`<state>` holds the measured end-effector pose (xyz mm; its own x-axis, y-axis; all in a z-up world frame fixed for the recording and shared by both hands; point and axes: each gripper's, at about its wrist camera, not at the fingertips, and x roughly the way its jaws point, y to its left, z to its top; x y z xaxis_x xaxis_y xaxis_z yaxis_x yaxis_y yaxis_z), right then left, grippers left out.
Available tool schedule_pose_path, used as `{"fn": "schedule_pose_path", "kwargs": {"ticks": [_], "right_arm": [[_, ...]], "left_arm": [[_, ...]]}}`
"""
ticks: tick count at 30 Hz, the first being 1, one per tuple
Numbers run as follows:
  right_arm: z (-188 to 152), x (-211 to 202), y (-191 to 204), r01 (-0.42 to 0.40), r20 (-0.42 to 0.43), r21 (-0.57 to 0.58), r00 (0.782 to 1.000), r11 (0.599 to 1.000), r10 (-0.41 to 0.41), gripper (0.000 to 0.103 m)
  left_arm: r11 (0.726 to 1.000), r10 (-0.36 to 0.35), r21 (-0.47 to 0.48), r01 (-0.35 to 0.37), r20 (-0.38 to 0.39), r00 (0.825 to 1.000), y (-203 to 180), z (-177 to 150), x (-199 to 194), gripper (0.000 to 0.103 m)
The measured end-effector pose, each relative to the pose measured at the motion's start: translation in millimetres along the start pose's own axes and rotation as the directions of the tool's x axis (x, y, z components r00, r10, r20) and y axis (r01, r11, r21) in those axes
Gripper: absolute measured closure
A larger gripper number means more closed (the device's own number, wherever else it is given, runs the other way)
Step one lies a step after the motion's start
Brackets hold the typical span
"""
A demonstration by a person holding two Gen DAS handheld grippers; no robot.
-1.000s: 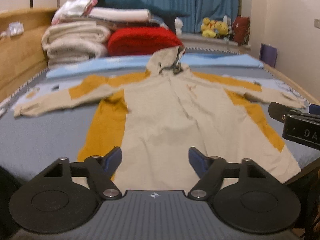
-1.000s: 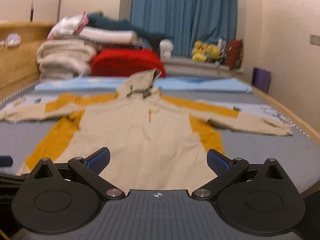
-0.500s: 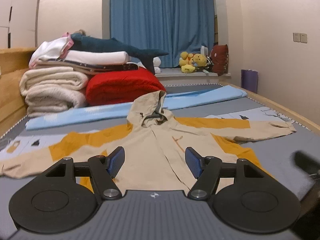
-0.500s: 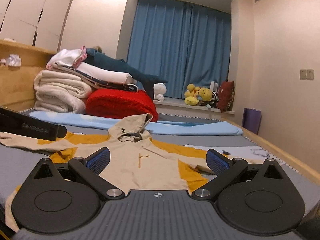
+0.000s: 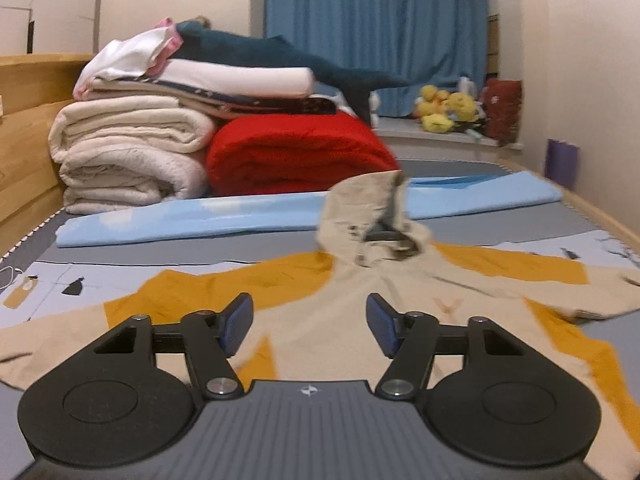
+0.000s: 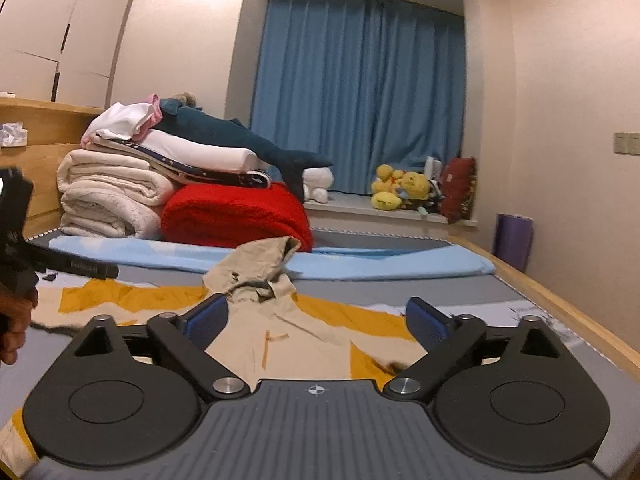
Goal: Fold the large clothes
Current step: 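Move the left tool to the sleeve cuff and close on it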
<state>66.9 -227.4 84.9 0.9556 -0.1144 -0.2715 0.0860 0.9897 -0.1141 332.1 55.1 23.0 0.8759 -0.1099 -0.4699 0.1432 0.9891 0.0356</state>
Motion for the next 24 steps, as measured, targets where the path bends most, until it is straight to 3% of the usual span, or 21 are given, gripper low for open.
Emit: {"fn": "schedule_pose_path", "kwargs": {"ticks": [1, 3, 6, 10, 14, 18, 22, 24], "right_arm": [[5.3, 11.9, 1.9, -0.017, 0.003, 0.005, 1.0, 1.0, 0.017, 0.023], [17.6, 40.2, 7.8, -0.059, 0.013, 0.013, 0.998, 0.998, 0.059, 0.045], [36.2, 81.9, 17.4, -0.124, 0.029, 0.032, 0.992, 0.992, 0.123, 0.059], [58.1, 136.6, 30.8, -0.203, 0.048, 0.039, 0.978, 0.978, 0.201, 0.061], [53.2, 193.5, 46.8, -0.277, -0.006, 0.065, 0.961, 0.959, 0.278, 0.053], [22.1, 230.4, 52.4, -0.302, -0.128, 0.153, 0.938, 0.941, 0.322, 0.052], [7.6, 245.3, 60.1, -0.336, -0.146, 0.169, 0.921, 0.927, 0.36, 0.053], [-0.2, 246.3, 61.2, -0.343, -0.128, 0.133, 0.924, 0.93, 0.359, 0.071]], "left_arm": [[1.0, 0.015, 0.001, -0.015, 0.001, 1.0, 11.1, -0.3, 9.8, 0.041], [0.999, 0.046, -0.011, -0.046, 0.001, 0.999, 36.6, -3.6, 29.2, 0.044], [0.991, 0.095, -0.087, -0.099, -0.044, 0.994, 81.7, -15.5, 54.1, 0.045], [0.954, 0.183, -0.213, -0.209, -0.139, 0.973, 146.9, -28.9, 77.7, 0.045], [0.908, 0.257, -0.281, -0.31, -0.209, 0.944, 205.6, -43.3, 91.4, 0.045], [0.832, 0.31, -0.388, -0.398, -0.27, 0.912, 273.5, -61.9, 97.8, 0.045], [0.739, 0.353, -0.483, -0.471, -0.317, 0.88, 328.7, -81.1, 98.0, 0.044], [0.671, 0.368, -0.547, -0.501, -0.342, 0.865, 355.7, -92.6, 95.9, 0.044]]}}
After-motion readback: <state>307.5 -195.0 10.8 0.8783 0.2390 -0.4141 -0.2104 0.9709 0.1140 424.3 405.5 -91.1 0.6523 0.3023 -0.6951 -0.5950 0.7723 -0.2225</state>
